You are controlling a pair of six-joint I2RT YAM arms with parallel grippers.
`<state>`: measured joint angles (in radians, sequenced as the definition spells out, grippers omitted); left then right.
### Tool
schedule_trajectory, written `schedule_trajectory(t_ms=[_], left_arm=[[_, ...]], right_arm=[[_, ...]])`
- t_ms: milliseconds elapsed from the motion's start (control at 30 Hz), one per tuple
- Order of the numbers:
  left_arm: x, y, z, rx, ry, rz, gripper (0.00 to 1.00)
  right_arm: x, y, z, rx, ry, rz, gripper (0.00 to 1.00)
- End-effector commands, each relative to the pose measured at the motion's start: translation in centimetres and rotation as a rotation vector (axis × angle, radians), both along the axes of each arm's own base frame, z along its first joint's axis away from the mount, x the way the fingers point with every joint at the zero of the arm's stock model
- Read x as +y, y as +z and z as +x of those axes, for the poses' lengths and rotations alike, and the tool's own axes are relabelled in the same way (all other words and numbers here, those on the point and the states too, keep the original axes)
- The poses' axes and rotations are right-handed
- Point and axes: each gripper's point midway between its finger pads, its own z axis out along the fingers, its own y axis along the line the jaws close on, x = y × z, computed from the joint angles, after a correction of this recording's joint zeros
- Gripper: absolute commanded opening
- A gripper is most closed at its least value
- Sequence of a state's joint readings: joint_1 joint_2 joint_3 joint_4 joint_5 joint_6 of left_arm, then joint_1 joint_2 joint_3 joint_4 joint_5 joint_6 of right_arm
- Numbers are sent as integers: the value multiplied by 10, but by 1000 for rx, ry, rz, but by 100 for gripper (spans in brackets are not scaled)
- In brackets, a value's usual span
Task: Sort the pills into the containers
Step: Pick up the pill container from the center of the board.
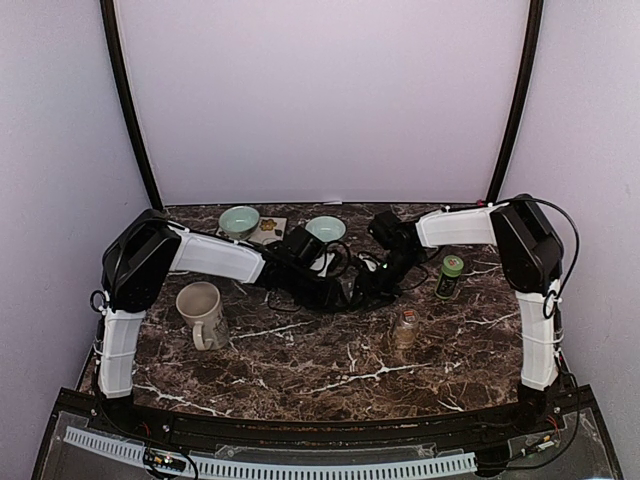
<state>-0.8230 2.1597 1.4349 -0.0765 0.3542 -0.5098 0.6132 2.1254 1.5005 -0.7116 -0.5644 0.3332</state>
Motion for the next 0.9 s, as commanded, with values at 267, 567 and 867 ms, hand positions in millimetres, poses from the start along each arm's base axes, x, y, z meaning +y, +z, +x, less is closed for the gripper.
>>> schedule_trajectory(t_ms=[267,567,867], left_arm=[[4,-26,-33,105,-38,30,39],[19,-9,-14,89,29,-9,49],[39,4,7,138,116,-152,58]], right_arm=[[3,-28,12,-28,-56,-19,26],[5,-14,15,-60,-58,15,23],[6,1,21,-67,-41,54,23]])
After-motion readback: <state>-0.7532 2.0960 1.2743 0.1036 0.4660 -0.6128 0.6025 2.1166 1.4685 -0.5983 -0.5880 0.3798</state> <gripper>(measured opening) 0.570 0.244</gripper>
